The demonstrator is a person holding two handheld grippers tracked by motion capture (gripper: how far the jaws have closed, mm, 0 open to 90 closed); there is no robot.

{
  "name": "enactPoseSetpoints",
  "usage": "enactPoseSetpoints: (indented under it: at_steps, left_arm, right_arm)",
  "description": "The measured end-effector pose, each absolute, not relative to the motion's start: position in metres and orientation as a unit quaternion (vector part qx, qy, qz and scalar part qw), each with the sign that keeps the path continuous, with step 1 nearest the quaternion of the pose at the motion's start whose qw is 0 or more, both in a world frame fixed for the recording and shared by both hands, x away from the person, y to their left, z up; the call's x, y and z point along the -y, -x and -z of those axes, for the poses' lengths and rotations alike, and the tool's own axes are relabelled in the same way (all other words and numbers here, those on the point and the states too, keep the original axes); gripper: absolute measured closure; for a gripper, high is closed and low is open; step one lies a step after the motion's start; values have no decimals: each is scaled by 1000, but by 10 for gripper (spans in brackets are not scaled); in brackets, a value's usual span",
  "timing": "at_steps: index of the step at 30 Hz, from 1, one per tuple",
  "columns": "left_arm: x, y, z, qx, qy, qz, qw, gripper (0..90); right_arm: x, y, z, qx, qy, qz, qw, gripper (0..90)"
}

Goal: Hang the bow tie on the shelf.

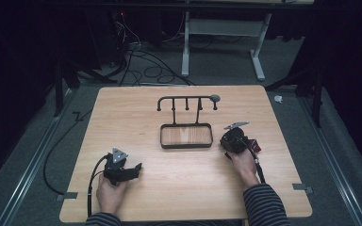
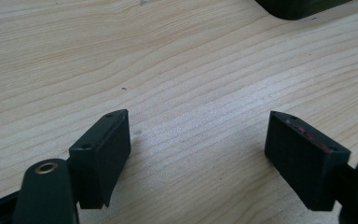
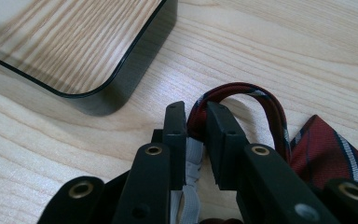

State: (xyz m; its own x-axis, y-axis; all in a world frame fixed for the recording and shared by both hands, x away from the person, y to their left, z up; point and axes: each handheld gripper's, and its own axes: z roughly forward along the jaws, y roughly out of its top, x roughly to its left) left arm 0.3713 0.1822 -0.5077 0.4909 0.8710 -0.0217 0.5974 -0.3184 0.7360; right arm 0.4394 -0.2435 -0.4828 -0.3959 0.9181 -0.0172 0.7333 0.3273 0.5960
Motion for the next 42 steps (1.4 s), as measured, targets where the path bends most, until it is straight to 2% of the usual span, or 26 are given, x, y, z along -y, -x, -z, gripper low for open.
enactPoseSetpoints:
  at_steps: [7, 15, 20, 26, 34, 42]
  left_arm:
    - [-182, -371, 508, -466, -788, -194, 352, 229]
    - [-182, -371, 508, -466, -788, -194, 352, 229]
    - [-182, -371, 508, -466, -788, -194, 352, 229]
    - [-182, -371, 508, -466, -788, -195, 353, 229]
    - [-182, -371, 508, -466, -788, -194, 352, 229]
    - [-182, -371, 508, -466, -788, -194, 352, 229]
  right_arm:
    - [242, -439, 483, -800, -516, -248, 183, 825]
    - [242, -439, 483, -800, -514, -253, 176, 806]
    - [241, -439, 483, -801, -514, -249, 181, 878]
    - [245, -437, 481, -795, -517, -263, 175, 890]
    - [256, -422, 455, -777, -507, -328, 179, 889]
    - [263, -404, 423, -761, -485, -382, 201, 888]
